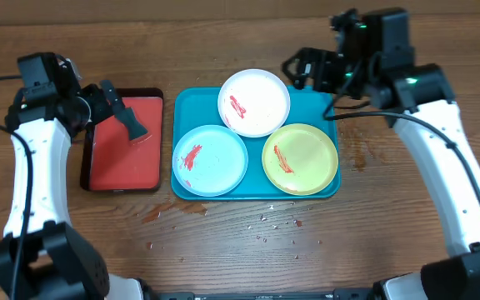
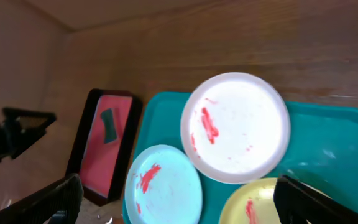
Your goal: Clean dirty plates on tray and stack at the side
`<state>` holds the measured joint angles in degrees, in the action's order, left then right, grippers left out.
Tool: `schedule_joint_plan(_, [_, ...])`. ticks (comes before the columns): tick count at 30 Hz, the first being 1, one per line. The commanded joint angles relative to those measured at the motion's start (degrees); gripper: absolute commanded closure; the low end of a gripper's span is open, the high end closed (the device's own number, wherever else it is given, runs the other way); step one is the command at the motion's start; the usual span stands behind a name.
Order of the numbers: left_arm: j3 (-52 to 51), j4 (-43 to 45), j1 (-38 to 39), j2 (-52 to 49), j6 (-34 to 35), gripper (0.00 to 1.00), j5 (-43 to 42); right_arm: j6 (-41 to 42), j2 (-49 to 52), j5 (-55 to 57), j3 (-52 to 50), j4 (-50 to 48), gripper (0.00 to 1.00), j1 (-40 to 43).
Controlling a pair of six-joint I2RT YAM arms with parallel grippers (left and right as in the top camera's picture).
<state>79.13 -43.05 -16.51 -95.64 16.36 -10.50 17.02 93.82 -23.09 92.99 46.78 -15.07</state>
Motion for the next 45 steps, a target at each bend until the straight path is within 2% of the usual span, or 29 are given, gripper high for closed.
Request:
schedule_joint_plan(1, [1.3,1.7,0.0,-3.6,4.4,0.0,-2.6,-0.7,0.9,0.6,1.7,-2.2,0.0,-3.8])
schedule_joint_plan(2, [1.3,2.2,0.0,-4.5,4.4,0.0,-2.2,-0.5,1.1,0.6,1.6,-2.7,0.0,-4.4])
schedule_joint_plan(4, [1.3,3.1,0.0,-6.4,4.7,0.11,-0.3,-0.5,1.5,0.6,1.5,-3.6,0.0,-5.8])
schedule_joint_plan(6, [1.3,4.1,0.2,-8.6,6.8,0.17,1.7,-0.5,2.2,0.6,1.5,-4.3,0.0,-7.0])
schedule_joint_plan(14, [1.3,8.5,5.0,-16.5,12.1,0.16,12.2,0.0,4.9,0.6,1.5,-5.0,0.0,-8.1])
schedule_joint_plan(18, [1.3,11.3,8.0,-19.4,12.2,0.16,14.0,0.0,5.3,0.5,1.5,-4.7,0.0,-8.1])
schedule_joint_plan(23, [1.3,15.6,10.1,-21.9,15.4,0.16,23.2,0.0,5.3,0.6,1.5,-3.8,0.0,-8.1])
schedule_joint_plan(34, [1.3,19.1,10.0,-27.1,16.0,0.17,24.7,-0.1,5.3,0.6,1.5,-2.6,0.0,-8.1])
schedule_joint_plan(35, [1.3,19.1,10.0,-27.1,16.0,0.19,24.3,-0.1,5.3,0.6,1.5,-2.5,0.0,-8.1])
schedule_joint_plan(36, [1.3,19.1,10.0,-27.2,16.0,0.29,24.1,-0.1,5.3,0.6,1.5,-2.5,0.0,-8.1])
schedule_joint_plan(38, [1.3,19.1,10.0,-27.1,16.0,0.67,24.0,-0.1,5.3,0.6,1.5,-2.6,0.0,-8.1])
schedule_joint_plan(39, [1.3,19.1,10.0,-27.1,16.0,0.81,24.0,-0.1,5.3,0.6,1.5,-2.6,0.0,-8.1])
schedule_joint_plan(41, [1.3,18.9,10.0,-27.1,16.0,0.96,23.9,-0.1,5.3,0.6,1.5,-2.6,0.0,-8.1])
schedule_joint_plan(44, [1.4,18.0,10.1,-27.1,16.0,0.96,22.1,-0.1,5.3,0.6,1.5,-2.6,0.0,-8.1])
schedule_joint_plan(45, [1.5,17.7,10.1,-27.1,16.0,0.81,21.3,-0.1,5.3,0.6,1.5,-2.6,0.0,-8.1])
